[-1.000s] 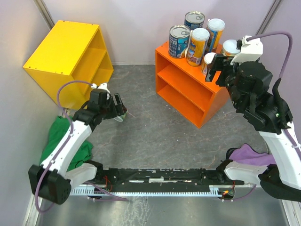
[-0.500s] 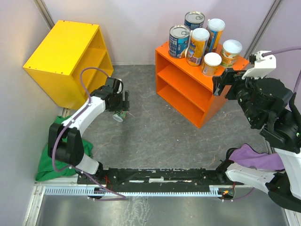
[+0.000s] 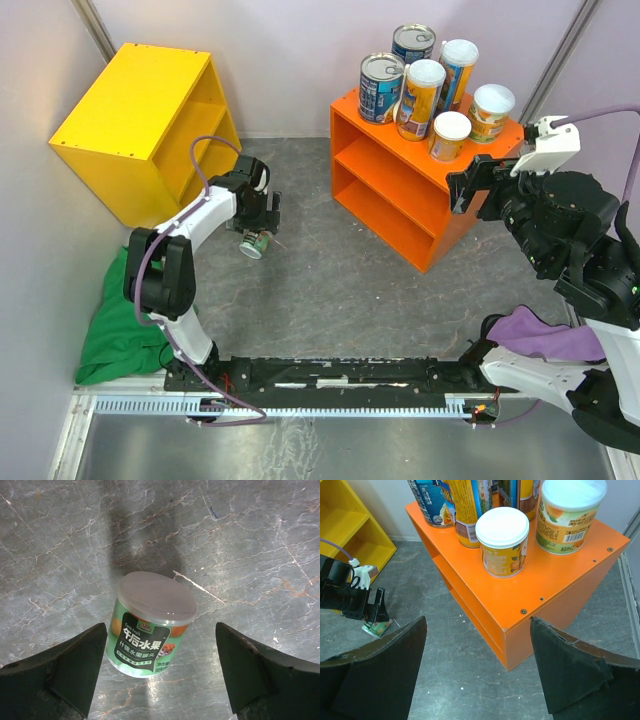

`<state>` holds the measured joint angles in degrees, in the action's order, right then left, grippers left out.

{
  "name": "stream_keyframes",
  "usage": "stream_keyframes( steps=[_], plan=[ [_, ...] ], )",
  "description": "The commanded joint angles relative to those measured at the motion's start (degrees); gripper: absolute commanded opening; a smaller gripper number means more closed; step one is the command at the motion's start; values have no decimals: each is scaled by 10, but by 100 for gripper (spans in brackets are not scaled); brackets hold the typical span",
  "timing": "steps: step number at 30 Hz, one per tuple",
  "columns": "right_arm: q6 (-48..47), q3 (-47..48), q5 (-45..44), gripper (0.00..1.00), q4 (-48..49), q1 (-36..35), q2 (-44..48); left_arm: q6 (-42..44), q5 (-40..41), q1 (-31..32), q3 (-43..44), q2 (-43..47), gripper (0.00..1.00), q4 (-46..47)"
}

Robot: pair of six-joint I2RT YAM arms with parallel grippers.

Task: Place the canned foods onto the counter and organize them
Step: Pick up the canned food from the center of the board.

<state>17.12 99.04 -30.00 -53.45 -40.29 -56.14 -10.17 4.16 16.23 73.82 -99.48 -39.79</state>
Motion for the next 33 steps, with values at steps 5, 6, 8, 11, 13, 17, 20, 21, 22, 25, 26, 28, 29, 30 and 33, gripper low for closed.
stream_keyframes(
  steps=[5,6,8,11,13,17,20,21,22,25,26,28,29,30,33],
  plan=[
    [0,4,8,91,4,-2,0,40,-15,-5,28,-26,96,-15],
    [1,4,9,91,5,-3,-1,40,-17,-4,28,-28,96,-14],
    [1,5,11,91,5,-2,-3,42,-18,-5,26,-32,96,-14],
    [1,6,12,91,6,-3,-6,45,-16,-5,24,-39,96,-13],
    [1,6,12,91,8,-2,-7,45,-13,-5,22,-43,96,-12],
    [1,9,12,92,7,-2,-10,44,-12,-5,16,-50,96,1],
    [2,8,12,92,7,-3,-10,44,-14,-4,19,-62,96,1],
    [2,8,12,92,6,-3,-11,44,-14,-5,19,-63,96,3],
    [2,7,11,92,6,-2,-11,44,-13,-5,19,-65,96,5],
    [2,5,10,92,6,-3,-10,45,-12,-4,19,-71,96,8],
    [2,5,9,92,6,-2,-10,46,-11,-5,18,-72,96,9],
    [2,3,10,92,7,-3,-10,47,-12,-5,16,-75,96,13],
    [2,2,9,92,7,-3,-10,48,-13,-5,16,-77,95,14],
    [1,1,8,92,8,-2,-11,49,-14,-5,16,-78,95,15],
    [2,-2,8,92,10,-2,-11,51,-14,-5,12,-80,92,20]
  ],
)
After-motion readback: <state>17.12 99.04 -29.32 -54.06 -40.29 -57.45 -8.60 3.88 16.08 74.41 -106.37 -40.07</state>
